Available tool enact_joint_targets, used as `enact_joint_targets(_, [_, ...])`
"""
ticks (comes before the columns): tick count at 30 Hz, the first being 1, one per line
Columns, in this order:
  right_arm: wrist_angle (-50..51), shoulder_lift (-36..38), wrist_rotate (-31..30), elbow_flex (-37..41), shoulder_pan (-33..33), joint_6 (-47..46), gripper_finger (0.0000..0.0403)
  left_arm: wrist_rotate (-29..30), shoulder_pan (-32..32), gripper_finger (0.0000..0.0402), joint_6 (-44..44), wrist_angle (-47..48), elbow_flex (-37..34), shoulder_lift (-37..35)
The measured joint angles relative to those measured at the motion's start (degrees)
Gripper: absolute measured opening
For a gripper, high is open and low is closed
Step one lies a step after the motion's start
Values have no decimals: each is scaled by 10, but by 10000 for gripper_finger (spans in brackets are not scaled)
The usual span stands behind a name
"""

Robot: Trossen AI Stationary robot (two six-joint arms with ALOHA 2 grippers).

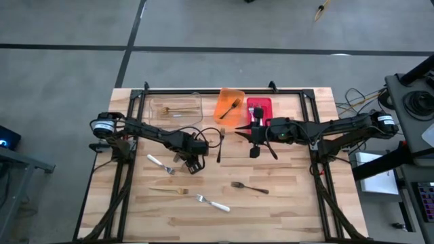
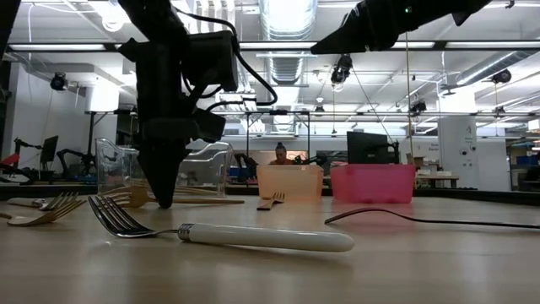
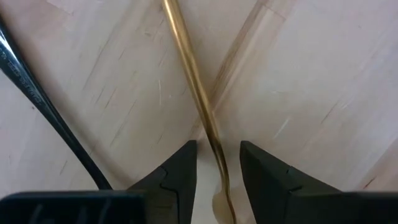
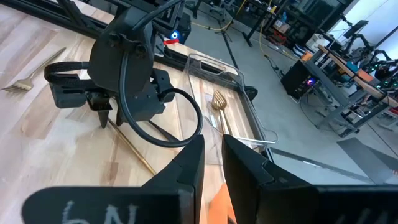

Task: Sort silverware by color (type)
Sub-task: Put the gold fork into the transparent bin

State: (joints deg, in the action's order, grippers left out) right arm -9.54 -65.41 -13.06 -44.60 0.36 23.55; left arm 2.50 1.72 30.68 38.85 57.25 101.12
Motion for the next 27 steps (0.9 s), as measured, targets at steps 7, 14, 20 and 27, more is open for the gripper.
enact_joint_targets(7, [0,0,0,0,0,0,47,-1,0,94,0,0,0,0])
enact_joint_targets(14, [0,0,0,0,0,0,47,-4,0,57,0,1,0,0])
enact_joint_targets(20, [0,0,0,0,0,0,47,-5,0,30,-4,1,0,0])
enact_joint_targets(27, [0,0,0,0,0,0,47,-10,0,3,-4,1,0,0])
